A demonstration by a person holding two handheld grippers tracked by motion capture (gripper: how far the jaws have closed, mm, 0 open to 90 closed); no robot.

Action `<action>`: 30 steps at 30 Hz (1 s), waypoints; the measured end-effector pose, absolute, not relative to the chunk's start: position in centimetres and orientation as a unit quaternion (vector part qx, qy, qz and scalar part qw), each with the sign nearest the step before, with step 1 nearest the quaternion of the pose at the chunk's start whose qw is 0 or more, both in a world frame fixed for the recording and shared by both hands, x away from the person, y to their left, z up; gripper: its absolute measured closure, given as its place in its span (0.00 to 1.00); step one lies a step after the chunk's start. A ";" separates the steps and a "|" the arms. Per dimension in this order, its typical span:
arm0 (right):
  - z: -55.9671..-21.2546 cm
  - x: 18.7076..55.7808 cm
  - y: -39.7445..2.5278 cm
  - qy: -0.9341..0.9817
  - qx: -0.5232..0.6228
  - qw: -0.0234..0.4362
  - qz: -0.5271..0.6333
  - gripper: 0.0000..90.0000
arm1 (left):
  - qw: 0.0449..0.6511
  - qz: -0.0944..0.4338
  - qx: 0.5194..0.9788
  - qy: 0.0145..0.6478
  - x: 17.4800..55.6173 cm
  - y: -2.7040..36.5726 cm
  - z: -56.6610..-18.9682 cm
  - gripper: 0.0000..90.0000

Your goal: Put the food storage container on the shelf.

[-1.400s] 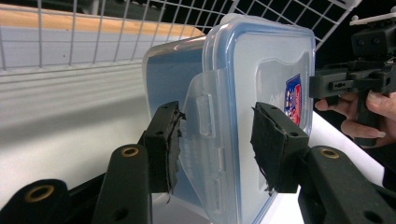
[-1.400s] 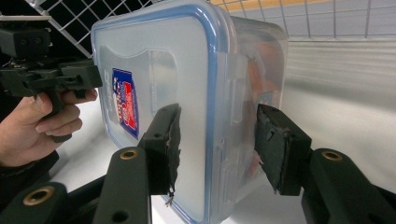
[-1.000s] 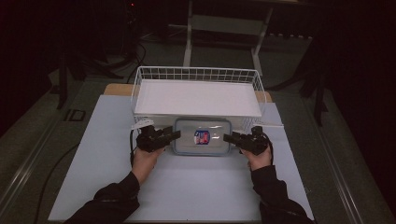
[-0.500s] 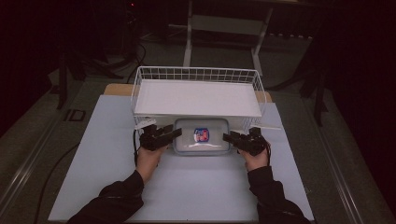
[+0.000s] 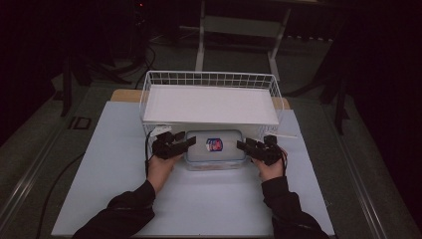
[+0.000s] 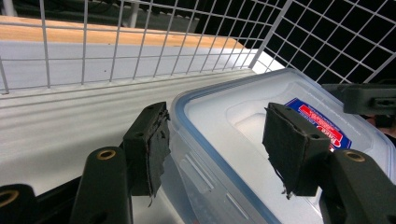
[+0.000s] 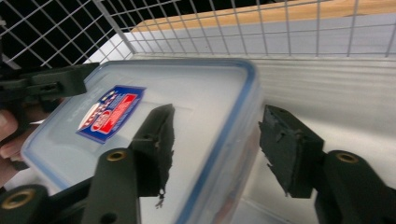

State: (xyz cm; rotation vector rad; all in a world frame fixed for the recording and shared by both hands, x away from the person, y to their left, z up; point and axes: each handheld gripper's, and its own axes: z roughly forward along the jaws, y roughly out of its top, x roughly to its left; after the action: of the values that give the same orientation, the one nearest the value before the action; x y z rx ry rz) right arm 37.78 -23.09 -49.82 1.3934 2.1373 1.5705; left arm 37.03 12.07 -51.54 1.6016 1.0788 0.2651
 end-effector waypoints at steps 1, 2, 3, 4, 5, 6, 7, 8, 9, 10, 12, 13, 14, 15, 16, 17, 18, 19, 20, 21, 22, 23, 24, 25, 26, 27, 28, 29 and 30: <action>-49.7 37.6 -23.0 0.713 0.461 0.077 0.523 0.46 | 0.554 0.125 0.683 0.458 37.0 12.1 -51.4 0.45; -49.6 37.4 -22.9 0.716 0.458 0.084 0.520 0.45 | 0.554 0.128 0.686 0.454 37.0 12.2 -51.3 0.45; -49.4 37.2 -22.9 0.716 0.455 0.090 0.521 0.44 | 0.554 0.129 0.692 0.444 37.1 12.3 -51.3 0.45; -49.2 36.9 -22.9 0.714 0.455 0.094 0.523 0.44 | 0.556 0.131 0.691 0.442 37.1 12.4 -51.2 0.45; -48.9 36.6 -22.9 0.713 0.453 0.098 0.525 0.43 | 0.559 0.128 0.687 0.446 36.9 12.4 -51.0 0.43; -48.7 36.2 -22.9 0.713 0.448 0.100 0.530 0.43 | 0.560 0.128 0.683 0.451 36.8 12.4 -50.9 0.43; -48.4 35.9 -22.9 0.712 0.446 0.100 0.533 0.43 | 0.563 0.127 0.679 0.454 36.6 12.4 -50.7 0.43; -48.1 35.4 -22.8 0.712 0.443 0.104 0.535 0.43 | 0.562 0.132 0.684 0.446 36.5 12.6 -50.6 0.41; -47.9 35.0 -22.7 0.712 0.437 0.102 0.540 0.43 | 0.562 0.134 0.688 0.439 36.4 12.6 -50.4 0.41; -47.7 34.5 -22.6 0.712 0.432 0.100 0.544 0.43 | 0.568 0.129 0.693 0.424 36.3 12.7 -50.4 0.40; -47.3 33.4 -22.1 0.717 0.417 0.096 0.550 0.44 | 0.564 0.130 0.699 0.421 35.8 12.6 -50.2 0.37; -47.3 32.8 -21.8 0.722 0.410 0.092 0.550 0.44 | 0.564 0.125 0.704 0.413 35.7 12.7 -50.2 0.34; -47.3 32.4 -21.4 0.726 0.405 0.089 0.549 0.45 | 0.561 0.126 0.706 0.414 35.4 12.6 -50.1 0.31; -47.4 31.9 -21.2 0.728 0.401 0.081 0.550 0.46 | 0.559 0.118 0.707 0.417 35.3 12.7 -50.0 0.30; -47.5 31.5 -20.9 0.731 0.397 0.076 0.550 0.47 | 0.563 0.103 0.700 0.426 35.0 12.8 -50.0 0.28; -47.7 31.2 -20.6 0.734 0.396 0.070 0.548 0.48 | 0.561 0.106 0.704 0.423 34.9 13.0 -50.1 0.26; -47.9 30.9 -20.4 0.737 0.392 0.064 0.547 0.50 | 0.558 0.113 0.707 0.419 34.7 13.2 -50.1 0.25; -48.1 30.6 -20.2 0.740 0.390 0.059 0.545 0.51 | 0.558 0.116 0.709 0.416 34.5 13.4 -50.2 0.23; -48.4 30.4 -19.9 0.744 0.388 0.056 0.541 0.52 | 0.555 0.115 0.712 0.414 34.3 13.5 -50.2 0.21; -48.6 30.3 -19.6 0.749 0.385 0.054 0.536 0.55 | 0.553 0.115 0.715 0.413 34.1 13.6 -50.3 0.20; -48.9 30.2 -19.4 0.753 0.383 0.051 0.533 0.59 | 0.551 0.118 0.716 0.412 33.9 13.7 -50.4 0.18; -49.2 30.1 -19.1 0.757 0.380 0.047 0.529 0.62 | 0.550 0.117 0.717 0.411 33.6 13.8 -50.5 0.17; -49.4 30.1 -18.9 0.763 0.377 0.044 0.524 0.65 | 0.548 0.114 0.720 0.410 33.4 13.8 -50.6 0.17; -49.6 30.1 -18.6 0.768 0.372 0.042 0.519 0.73 | 0.546 0.114 0.724 0.407 33.1 13.9 -50.8 0.17; -49.8 30.1 -18.4 0.774 0.368 0.037 0.514 0.77 | 0.548 0.115 0.723 0.406 32.8 14.0 -50.9 0.15; -50.0 30.2 -18.1 0.780 0.365 0.029 0.507 0.81 | 0.549 0.118 0.721 0.405 32.5 14.1 -51.0 0.15; -50.2 30.2 -17.8 0.786 0.360 0.029 0.502 0.89 | 0.551 0.117 0.720 0.406 32.3 14.2 -51.0 0.14; -50.3 30.2 -17.5 0.792 0.355 0.028 0.496 0.93 | 0.555 0.114 0.716 0.407 32.1 14.4 -51.1 0.11; -50.5 30.2 -17.3 0.798 0.351 0.025 0.490 0.97 | 0.557 0.111 0.714 0.408 31.9 14.5 -51.1 0.07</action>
State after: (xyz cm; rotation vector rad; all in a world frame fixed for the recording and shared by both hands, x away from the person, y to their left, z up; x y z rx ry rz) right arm 30.23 -17.27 -50.46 1.0861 2.4675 1.5143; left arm 31.85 14.49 -51.14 1.6856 0.9635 0.2625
